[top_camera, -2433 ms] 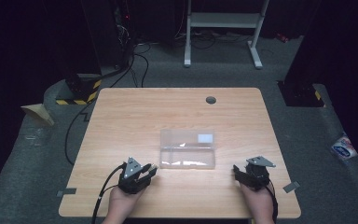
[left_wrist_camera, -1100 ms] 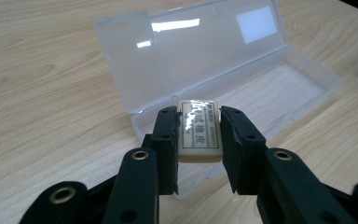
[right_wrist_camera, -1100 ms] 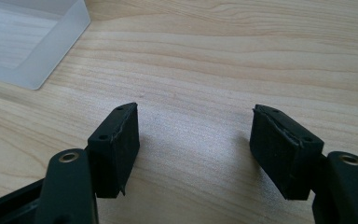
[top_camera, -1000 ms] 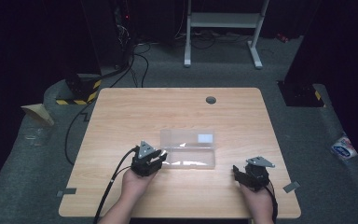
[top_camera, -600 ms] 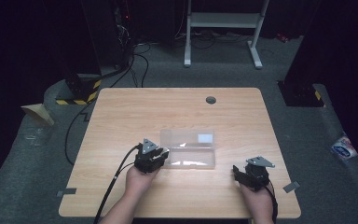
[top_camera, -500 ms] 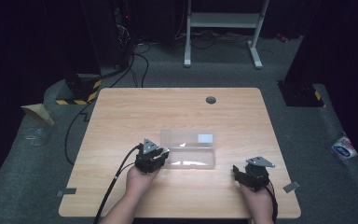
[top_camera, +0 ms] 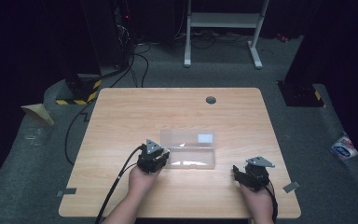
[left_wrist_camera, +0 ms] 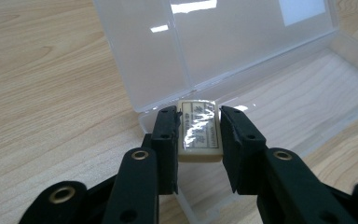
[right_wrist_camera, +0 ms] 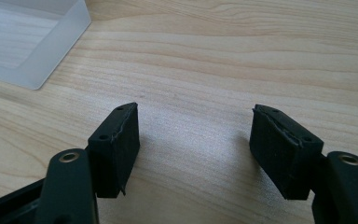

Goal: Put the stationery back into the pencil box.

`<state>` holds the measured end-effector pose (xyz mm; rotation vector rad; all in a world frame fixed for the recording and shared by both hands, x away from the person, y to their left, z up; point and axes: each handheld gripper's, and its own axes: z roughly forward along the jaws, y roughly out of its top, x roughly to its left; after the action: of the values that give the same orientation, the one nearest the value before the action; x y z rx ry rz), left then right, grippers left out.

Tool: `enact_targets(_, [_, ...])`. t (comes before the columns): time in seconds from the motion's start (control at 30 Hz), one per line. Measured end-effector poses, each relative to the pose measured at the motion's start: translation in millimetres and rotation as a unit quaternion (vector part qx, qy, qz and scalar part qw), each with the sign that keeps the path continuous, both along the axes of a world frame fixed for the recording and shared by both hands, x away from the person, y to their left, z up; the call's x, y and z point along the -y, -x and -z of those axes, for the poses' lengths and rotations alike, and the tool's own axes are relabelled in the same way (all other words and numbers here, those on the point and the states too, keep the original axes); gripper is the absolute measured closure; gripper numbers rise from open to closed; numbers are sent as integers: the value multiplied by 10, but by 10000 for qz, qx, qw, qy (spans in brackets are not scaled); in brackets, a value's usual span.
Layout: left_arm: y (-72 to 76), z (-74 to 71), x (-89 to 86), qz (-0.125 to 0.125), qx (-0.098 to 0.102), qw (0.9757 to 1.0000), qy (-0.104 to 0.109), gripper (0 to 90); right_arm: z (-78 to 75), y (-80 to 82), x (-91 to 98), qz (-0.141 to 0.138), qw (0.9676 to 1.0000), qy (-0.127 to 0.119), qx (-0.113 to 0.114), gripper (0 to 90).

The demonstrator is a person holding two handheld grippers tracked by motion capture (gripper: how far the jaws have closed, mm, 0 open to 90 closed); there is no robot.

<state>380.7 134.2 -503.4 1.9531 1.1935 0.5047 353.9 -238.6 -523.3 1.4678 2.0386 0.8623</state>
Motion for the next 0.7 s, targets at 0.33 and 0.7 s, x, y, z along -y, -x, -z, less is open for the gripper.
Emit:
enact_targets(0.33, [-12, 38, 10, -95, -31, 9999, -94, 677, 0, 0, 0, -9, 10000, 0, -1, 327])
enact_targets(0.7, [-7, 34, 16, -143, -3, 9999, -19, 588, 1, 0, -3, -4, 10000, -9, 7, 327])
